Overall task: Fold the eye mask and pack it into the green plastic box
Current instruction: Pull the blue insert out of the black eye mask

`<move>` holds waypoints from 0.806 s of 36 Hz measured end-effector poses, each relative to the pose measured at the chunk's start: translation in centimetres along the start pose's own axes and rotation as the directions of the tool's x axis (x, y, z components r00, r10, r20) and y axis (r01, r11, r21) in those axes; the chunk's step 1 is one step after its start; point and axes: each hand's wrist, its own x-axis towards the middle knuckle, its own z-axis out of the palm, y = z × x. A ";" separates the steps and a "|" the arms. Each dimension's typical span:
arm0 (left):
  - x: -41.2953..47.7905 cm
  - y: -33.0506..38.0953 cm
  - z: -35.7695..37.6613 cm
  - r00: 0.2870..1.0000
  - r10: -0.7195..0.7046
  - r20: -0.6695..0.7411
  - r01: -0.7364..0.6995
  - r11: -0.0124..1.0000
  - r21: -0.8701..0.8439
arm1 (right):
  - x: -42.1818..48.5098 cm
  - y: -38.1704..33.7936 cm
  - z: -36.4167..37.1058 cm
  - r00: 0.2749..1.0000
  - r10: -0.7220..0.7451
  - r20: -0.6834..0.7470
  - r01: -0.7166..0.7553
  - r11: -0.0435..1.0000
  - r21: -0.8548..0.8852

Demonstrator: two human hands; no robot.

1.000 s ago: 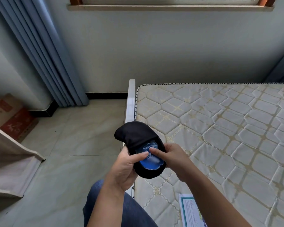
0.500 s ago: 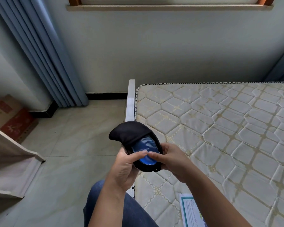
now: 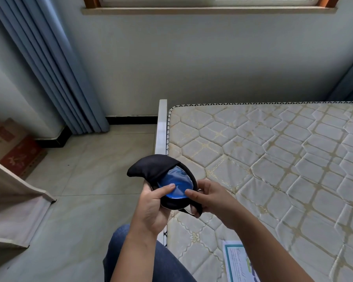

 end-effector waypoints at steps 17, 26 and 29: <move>-0.2 1.5 -1.2 0.998 -0.042 -0.044 0.038 0.996 -0.078 | -0.2 0.4 -1.9 0.995 0.094 0.035 -0.085 0.976 -0.199; -0.8 2.1 0.0 0.980 -0.064 0.186 0.039 0.990 0.133 | 0.8 -1.0 -0.7 0.995 0.042 -0.095 -0.038 0.998 0.047; -0.9 2.0 0.3 0.969 -0.088 0.232 0.039 0.977 0.209 | 1.2 -2.0 -0.2 0.998 0.015 -0.069 0.003 0.967 0.255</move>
